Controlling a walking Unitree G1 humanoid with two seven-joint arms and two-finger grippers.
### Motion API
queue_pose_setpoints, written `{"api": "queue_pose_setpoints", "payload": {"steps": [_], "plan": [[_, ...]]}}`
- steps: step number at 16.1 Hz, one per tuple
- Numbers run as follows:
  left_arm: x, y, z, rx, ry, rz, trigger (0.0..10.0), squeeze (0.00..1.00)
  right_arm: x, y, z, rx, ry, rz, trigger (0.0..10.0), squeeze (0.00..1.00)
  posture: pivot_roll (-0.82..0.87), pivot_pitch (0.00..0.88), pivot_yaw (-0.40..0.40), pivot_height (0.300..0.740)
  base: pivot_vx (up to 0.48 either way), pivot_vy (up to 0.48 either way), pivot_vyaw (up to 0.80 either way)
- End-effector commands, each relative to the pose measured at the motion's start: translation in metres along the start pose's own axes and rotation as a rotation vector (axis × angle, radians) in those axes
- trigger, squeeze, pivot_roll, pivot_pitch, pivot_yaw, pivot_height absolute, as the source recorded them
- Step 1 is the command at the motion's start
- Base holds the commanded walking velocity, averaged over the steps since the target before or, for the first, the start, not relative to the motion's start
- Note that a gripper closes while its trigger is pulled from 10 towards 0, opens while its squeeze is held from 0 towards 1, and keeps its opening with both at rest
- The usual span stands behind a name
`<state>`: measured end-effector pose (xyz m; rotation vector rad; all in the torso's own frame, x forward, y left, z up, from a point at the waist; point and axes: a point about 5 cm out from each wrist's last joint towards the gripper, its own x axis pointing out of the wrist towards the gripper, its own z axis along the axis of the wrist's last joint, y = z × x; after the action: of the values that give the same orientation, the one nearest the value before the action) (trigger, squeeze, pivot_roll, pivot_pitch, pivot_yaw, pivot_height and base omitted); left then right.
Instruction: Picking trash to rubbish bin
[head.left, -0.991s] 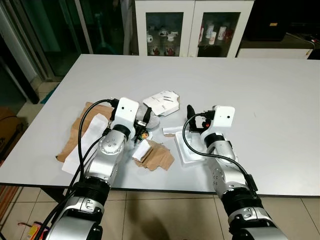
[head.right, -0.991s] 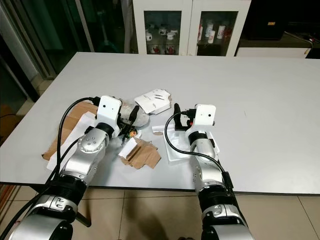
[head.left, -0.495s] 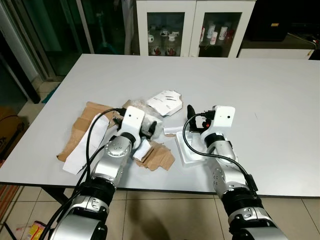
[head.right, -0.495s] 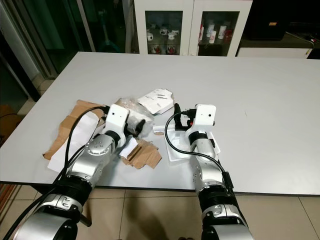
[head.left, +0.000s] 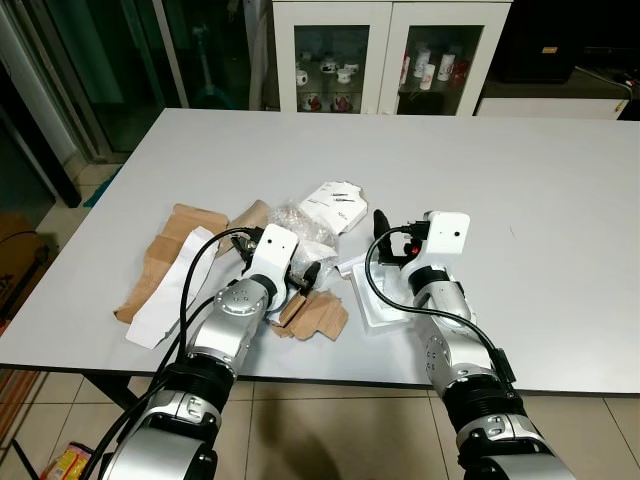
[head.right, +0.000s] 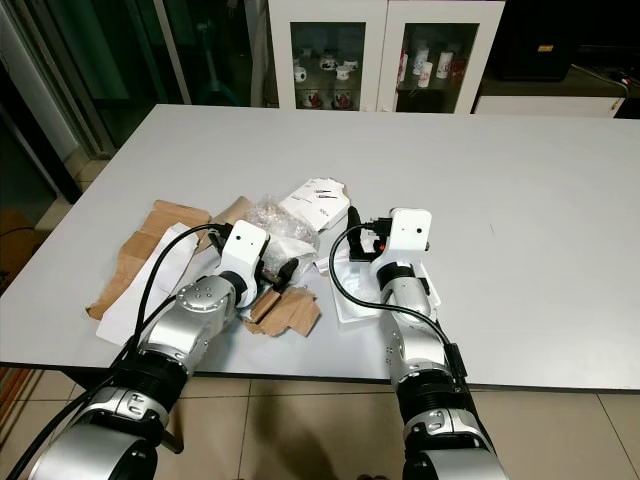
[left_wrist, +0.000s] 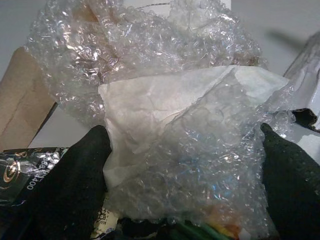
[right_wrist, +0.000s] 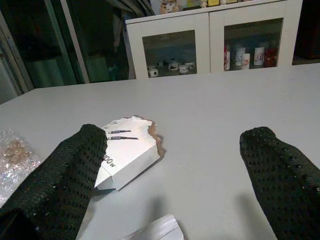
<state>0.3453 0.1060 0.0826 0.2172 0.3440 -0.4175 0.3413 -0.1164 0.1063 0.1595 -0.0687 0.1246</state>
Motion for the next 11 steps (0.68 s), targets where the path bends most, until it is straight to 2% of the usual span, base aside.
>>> {"api": "queue_pose_setpoints", "payload": {"steps": [1, 11], "plan": [[-0.0004, -0.0046, -0.0111, 0.004, 0.059, -0.031, 0.1, 0.00, 0.0033, 0.0018, 0.0035, 0.008, -0.008, 0.005, 10.0, 0.00, 0.05, 0.000, 0.023, 0.740, 0.000, 0.000, 0.00], [-0.0014, -0.0052, -0.0075, 0.044, 0.046, -0.050, 0.0, 0.00, 0.0041, 0.0032, 0.0033, 0.010, -0.007, 0.008, 10.0, 0.00, 0.05, 0.000, 0.029, 0.740, 0.000, 0.000, 0.00]]}}
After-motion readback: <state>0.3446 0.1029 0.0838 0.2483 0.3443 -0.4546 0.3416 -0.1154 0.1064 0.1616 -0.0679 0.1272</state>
